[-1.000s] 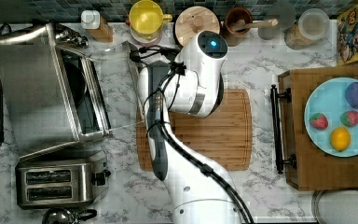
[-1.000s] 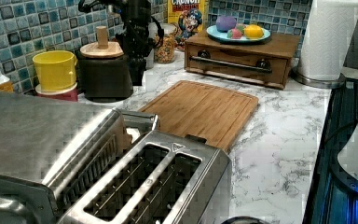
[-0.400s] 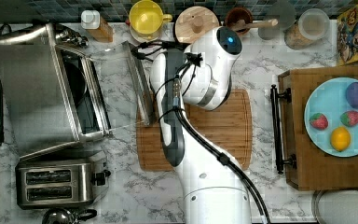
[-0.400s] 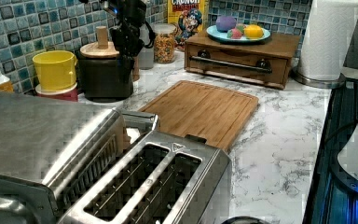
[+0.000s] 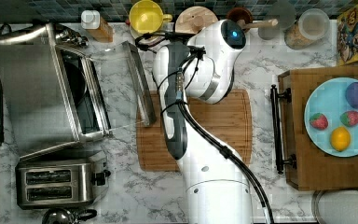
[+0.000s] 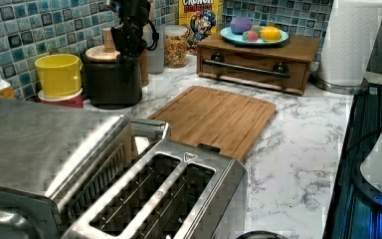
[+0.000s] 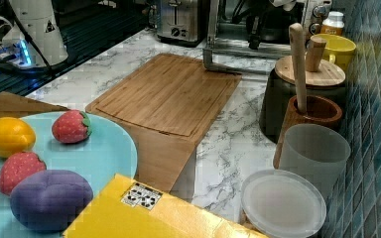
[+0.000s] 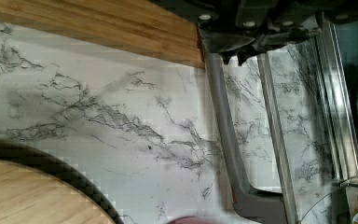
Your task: Close the oven.
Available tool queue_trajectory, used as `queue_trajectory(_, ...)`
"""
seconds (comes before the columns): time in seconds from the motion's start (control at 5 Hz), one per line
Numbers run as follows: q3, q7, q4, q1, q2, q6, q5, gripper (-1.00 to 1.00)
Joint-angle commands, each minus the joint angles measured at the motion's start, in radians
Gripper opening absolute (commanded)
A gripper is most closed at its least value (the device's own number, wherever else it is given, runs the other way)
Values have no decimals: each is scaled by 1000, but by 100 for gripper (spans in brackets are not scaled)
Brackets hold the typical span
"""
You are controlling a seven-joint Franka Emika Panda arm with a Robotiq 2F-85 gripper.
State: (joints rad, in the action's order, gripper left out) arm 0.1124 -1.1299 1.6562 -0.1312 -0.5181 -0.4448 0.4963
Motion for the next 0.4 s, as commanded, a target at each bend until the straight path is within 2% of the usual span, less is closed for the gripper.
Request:
queue_trajectory(0.2, 45, -51, -149, 17, -92, -39, 10, -100)
queue_trajectory(0.4, 62, -47, -194, 3, -141, -42, 13, -100)
